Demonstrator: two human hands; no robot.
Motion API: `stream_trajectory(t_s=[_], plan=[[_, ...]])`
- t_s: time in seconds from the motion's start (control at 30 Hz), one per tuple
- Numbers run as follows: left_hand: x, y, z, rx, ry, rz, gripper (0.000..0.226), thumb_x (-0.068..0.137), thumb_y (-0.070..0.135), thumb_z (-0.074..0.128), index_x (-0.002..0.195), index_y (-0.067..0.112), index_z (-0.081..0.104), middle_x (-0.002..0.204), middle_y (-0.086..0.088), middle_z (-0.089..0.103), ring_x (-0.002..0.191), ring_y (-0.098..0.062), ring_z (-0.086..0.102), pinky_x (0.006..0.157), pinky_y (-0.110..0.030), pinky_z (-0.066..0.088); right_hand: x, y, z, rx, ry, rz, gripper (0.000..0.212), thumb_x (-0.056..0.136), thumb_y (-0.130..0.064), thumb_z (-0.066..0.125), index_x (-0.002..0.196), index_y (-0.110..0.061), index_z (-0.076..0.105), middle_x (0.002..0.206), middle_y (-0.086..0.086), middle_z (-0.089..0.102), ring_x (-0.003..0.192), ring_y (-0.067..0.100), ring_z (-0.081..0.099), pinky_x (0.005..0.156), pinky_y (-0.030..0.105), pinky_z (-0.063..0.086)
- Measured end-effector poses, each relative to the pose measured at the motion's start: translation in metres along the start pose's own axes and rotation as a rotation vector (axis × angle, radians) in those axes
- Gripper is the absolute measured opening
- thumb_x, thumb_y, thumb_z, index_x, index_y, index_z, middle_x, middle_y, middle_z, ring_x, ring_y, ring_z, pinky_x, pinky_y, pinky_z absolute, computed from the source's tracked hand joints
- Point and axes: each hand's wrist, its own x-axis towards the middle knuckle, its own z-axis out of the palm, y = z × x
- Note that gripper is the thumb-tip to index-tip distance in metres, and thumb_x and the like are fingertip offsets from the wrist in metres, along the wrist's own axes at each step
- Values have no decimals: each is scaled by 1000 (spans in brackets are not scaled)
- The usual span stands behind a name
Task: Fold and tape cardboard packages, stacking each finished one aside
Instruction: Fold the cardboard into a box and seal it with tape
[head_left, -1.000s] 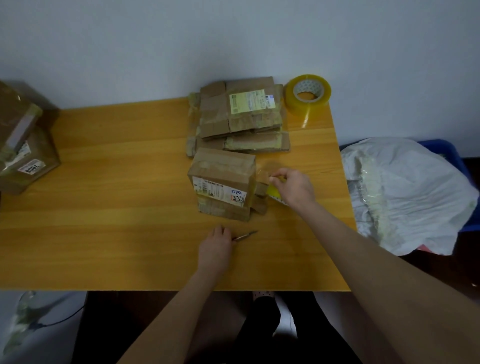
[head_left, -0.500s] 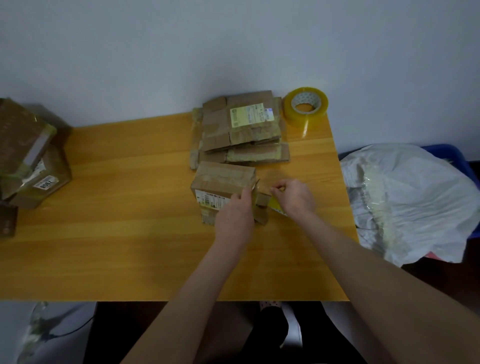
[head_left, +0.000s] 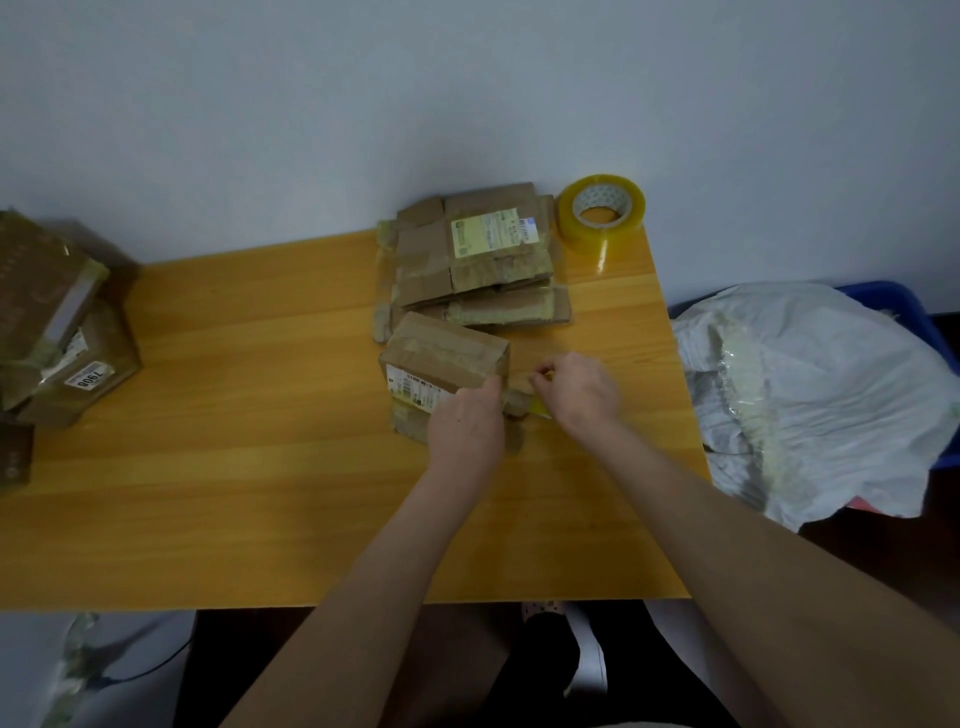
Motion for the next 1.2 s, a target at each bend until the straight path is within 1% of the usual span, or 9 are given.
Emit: stream_trajectory(t_s=[0.3,0.43,0.5,0.63,0.77,0.93,1.03,1.13,1.2], plan=[[2,1,0,82,-32,15,25,94,1,41,114,13,52,97,-11,63,83,-26,63,56,-30,42,-9,-8,-1,-32,22,-73,24,98,-34,50,108,-26,70,102,4,69,96,24,63,73,33,53],[-2,-17,17,85,-105,-15,11,94,0,44,94,8,52,84,-7,58,68,-22,51,57,-31,43,-11,-3,-3,26,46,-59,26,99,-35,49,108,-24,71,98,5,70,90,25,64,70,34,54],[-6,-22,27,79,-69,-5,15,94,0,41,102,7,52,75,-5,50,62,-22,46,54,-31,41,-7,6,-7,96,62,-23,26,98,-35,50,107,-23,71,97,7,70,88,27,64,66,33,51],[-18,-21,45,30,-6,24,18,98,7,37,114,13,42,89,-4,60,68,-23,56,54,-30,39,-2,22,3,358,42,111,20,93,-35,59,100,-21,72,91,2,68,78,20,59,60,27,43],[-18,-26,85,-236,-98,-103,15,100,19,43,113,18,50,93,-4,63,78,-22,58,57,-33,44,2,36,17,612,70,200,11,85,-31,71,86,-21,69,98,5,70,93,23,63,76,33,48],[-11,-18,107,-451,-171,-76,19,97,16,49,115,15,55,110,-6,62,95,-26,60,74,-41,51,5,45,21,650,93,174,10,84,-29,72,90,-21,71,102,8,70,97,23,62,87,39,49],[-8,-15,93,-422,4,32,24,95,15,52,119,14,56,113,-4,59,98,-24,60,75,-35,49,6,48,22,633,106,163,12,84,-30,72,92,-21,72,101,9,70,96,24,63,87,40,49],[-3,-7,59,-559,348,184,8,92,13,59,95,13,66,91,0,64,78,-14,60,64,-27,49,5,46,19,624,121,139,12,84,-29,71,92,-20,72,96,7,69,91,22,62,83,37,49],[7,-1,38,-652,456,178,7,89,13,63,92,11,68,89,0,63,77,-13,58,65,-24,48,4,44,16,610,119,110,10,85,-29,71,90,-21,71,88,3,66,84,19,59,77,33,47]])
